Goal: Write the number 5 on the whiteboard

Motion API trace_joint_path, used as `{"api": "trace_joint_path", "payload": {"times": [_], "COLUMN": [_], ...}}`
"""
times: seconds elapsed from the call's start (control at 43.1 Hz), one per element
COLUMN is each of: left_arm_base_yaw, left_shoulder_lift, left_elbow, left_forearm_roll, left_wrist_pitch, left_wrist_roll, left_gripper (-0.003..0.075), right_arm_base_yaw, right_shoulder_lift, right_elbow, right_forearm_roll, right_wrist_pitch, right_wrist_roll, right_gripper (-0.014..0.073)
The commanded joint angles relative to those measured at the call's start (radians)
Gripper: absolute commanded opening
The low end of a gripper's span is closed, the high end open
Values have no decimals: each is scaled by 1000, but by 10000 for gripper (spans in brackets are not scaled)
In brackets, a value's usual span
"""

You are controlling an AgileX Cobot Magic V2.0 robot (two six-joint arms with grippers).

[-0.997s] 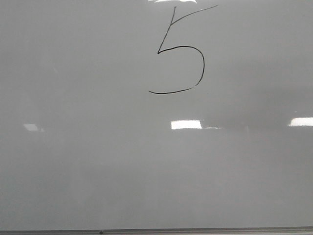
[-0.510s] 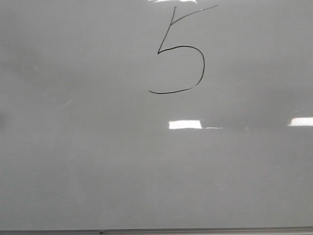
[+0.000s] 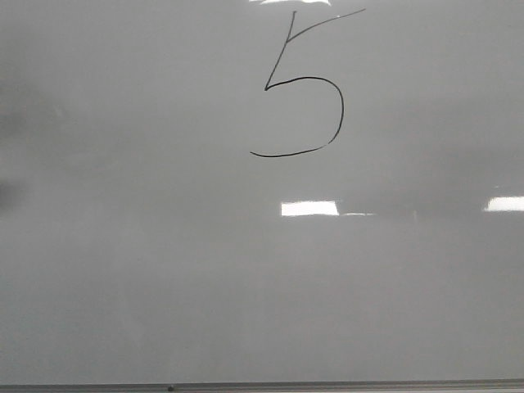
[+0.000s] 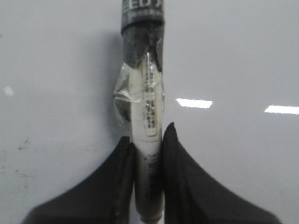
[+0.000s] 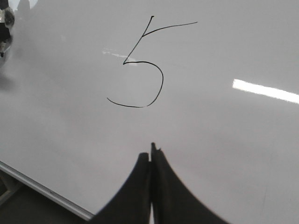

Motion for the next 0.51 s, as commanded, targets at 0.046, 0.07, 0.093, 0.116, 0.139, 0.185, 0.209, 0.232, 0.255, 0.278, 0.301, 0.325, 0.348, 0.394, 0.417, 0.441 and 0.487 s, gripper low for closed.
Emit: {"api": "trace_joint_path", "payload": {"times": [0.046, 0.07, 0.093, 0.116, 0.139, 0.185, 0.209, 0.232, 0.255, 0.278, 0.301, 0.325, 0.348, 0.394, 0.417, 0.441, 0.487], "left_arm_base_yaw": [1, 1, 1, 1, 1, 1, 1, 1, 1, 1, 1, 1, 1, 1, 1, 1, 1], "left_shoulder_lift": [-23, -23, -23, -23, -23, -23, -23, -23, -23, -23, -23, -23, -23, -23, -23, -23, -23], "left_elbow": [-27, -27, -27, -27, -27, -27, -27, -27, -27, -27, -27, -27, -27, -27, -27, -27, -27], "left_forearm_roll": [-1, -1, -1, -1, -1, -1, -1, -1, -1, -1, -1, -1, -1, -1, -1, -1, -1], "left_wrist_pitch": [-65, -65, -65, -65, -65, -68, -68, -70, -70, -72, -75, -77, -82, -84, -84, -84, -84], "left_wrist_roll": [1, 1, 1, 1, 1, 3, 3, 3, 3, 3, 4, 9, 14, 31, 33, 35, 36], "left_gripper": [239, 266, 301, 326, 347, 388, 403, 415, 426, 430, 435, 434, 434, 434, 434, 434, 434], "right_arm_base_yaw": [-8, -8, -8, -8, -8, -8, -8, -8, -8, -8, -8, -8, -8, -8, -8, -8, -8], "right_shoulder_lift": [3, 3, 3, 3, 3, 3, 3, 3, 3, 3, 3, 3, 3, 3, 3, 3, 3], "right_elbow": [-27, -27, -27, -27, -27, -27, -27, -27, -27, -27, -27, -27, -27, -27, -27, -27, -27], "right_forearm_roll": [6, 6, 6, 6, 6, 6, 6, 6, 6, 6, 6, 6, 6, 6, 6, 6, 6], "right_wrist_pitch": [-79, -79, -79, -79, -79, -79, -79, -79, -79, -79, -79, -79, -79, -79, -79, -79, -79], "right_wrist_roll": [1, 1, 1, 1, 1, 1, 1, 1, 1, 1, 1, 1, 1, 1, 1, 1, 1], "right_gripper": [-71, -71, -71, -71, -71, -71, -71, -71, -71, -71, -71, -71, -71, -71, -71, -71, -71]}}
